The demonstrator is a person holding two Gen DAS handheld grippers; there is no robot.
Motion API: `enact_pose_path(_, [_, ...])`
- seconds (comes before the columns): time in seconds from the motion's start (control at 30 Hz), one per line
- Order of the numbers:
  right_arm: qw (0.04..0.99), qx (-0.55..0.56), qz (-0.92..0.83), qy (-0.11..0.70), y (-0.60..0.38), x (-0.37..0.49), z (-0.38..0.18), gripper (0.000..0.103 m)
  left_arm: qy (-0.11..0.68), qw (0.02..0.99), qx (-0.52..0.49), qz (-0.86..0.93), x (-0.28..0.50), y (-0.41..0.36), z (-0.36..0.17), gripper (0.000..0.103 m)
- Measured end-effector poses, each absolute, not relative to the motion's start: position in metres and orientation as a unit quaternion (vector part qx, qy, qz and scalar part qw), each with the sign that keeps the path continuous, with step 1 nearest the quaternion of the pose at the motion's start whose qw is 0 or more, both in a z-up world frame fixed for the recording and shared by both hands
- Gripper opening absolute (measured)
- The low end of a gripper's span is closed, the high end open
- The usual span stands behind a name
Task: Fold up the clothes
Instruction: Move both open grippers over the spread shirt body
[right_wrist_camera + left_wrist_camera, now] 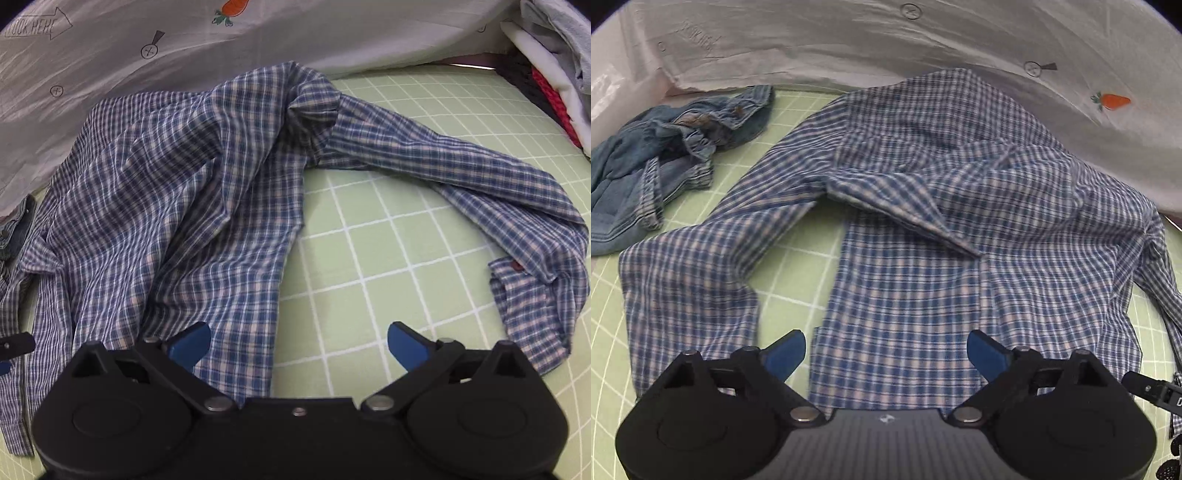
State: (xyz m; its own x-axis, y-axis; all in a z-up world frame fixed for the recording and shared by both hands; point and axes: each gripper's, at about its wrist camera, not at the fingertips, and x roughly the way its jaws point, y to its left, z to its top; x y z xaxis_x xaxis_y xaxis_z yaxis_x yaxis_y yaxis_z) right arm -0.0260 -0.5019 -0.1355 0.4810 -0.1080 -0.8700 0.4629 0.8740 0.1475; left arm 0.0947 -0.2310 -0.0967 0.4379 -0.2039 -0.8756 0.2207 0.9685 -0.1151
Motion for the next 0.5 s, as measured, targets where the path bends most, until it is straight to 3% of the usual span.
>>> enact_pose_path(0.4, [0.826, 0.201, -0.174, 0.497, -0.502, -0.027, -0.147, 0.103, 0.526, 0.836, 0.037, -0.155, 0.097, -0.266, -0.108, 0.091])
enact_pose_path(0.47, [0.829, 0.197, -0.164, 0.497, -0.499, -0.025, -0.146, 0.103, 0.527, 0.834, 0.046, -0.157, 0.096, -0.269, -0.111, 0.070])
enact_pose_path(0.5, [0.832, 0.195, -0.156, 0.496, -0.497, -0.024, -0.146, 0.103, 0.528, 0.832, 0.049, -0.161, 0.095, -0.270, -0.112, 0.066])
